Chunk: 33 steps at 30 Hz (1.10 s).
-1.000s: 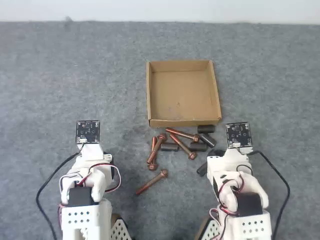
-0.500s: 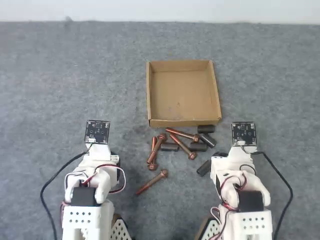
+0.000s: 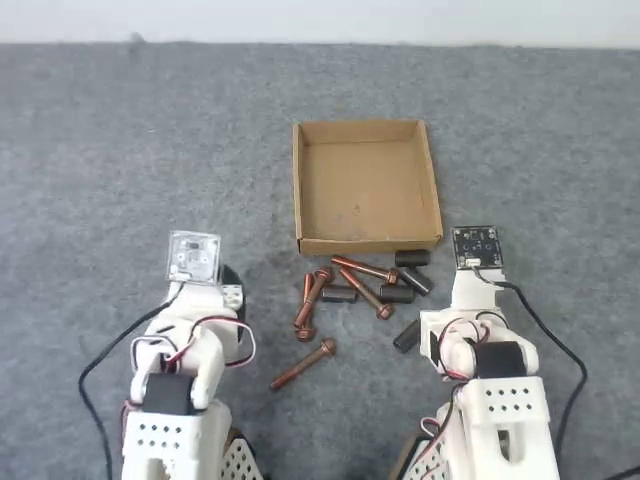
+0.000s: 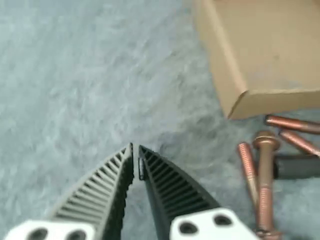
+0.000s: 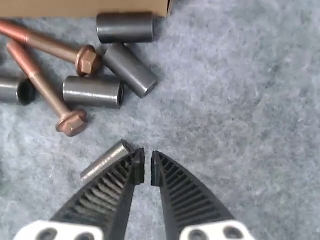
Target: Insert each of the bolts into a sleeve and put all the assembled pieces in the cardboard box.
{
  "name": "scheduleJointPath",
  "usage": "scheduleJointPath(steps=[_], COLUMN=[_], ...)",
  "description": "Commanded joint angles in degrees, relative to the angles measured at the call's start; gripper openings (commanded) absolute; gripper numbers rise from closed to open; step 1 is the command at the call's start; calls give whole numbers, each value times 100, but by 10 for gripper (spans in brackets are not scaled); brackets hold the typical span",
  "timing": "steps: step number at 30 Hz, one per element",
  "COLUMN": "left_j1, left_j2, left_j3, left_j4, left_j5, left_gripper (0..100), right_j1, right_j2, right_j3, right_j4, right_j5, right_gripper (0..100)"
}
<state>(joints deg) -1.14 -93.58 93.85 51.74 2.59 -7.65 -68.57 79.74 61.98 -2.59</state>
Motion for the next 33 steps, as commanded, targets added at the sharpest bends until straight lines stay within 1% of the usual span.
scheduleJointPath(steps=[1, 3, 5, 12, 17, 22, 25, 27, 30, 33], left_j1=[79, 79, 114, 132, 167, 879, 1442, 1732, 1934, 1934], left_j2=[-70, 9, 360, 2954, 4431, 5354, 5723, 5943, 6259, 6611], left_j3=[-998, -1490, -2026, -3899, -4752, -5033, -5033, -5024, -4998, -4998], left_j4=[387, 624, 897, 1530, 1670, 1644, 1407, 1213, 923, 712], left_j5=[-132, -114, -132, -105, -105, -105, -88, 202, 774, 835], left_gripper=[13, 13, 13, 13, 13, 13, 13, 13, 13, 28], right_j1=[84, 154, 233, 224, 224, 233, 233, 233, 242, 365], right_j2=[84, 101, 101, 57, 57, 57, 66, 75, 57, 57], right_j3=[-290, -281, -281, -264, -264, -264, -255, -255, -255, -255], right_j4=[-207, -251, -268, -268, -268, -268, -268, -268, -268, -277], right_j5=[97, 97, 97, 97, 97, 97, 97, 105, 114, 123], right_gripper=[17, 17, 17, 17, 17, 17, 17, 17, 17, 17])
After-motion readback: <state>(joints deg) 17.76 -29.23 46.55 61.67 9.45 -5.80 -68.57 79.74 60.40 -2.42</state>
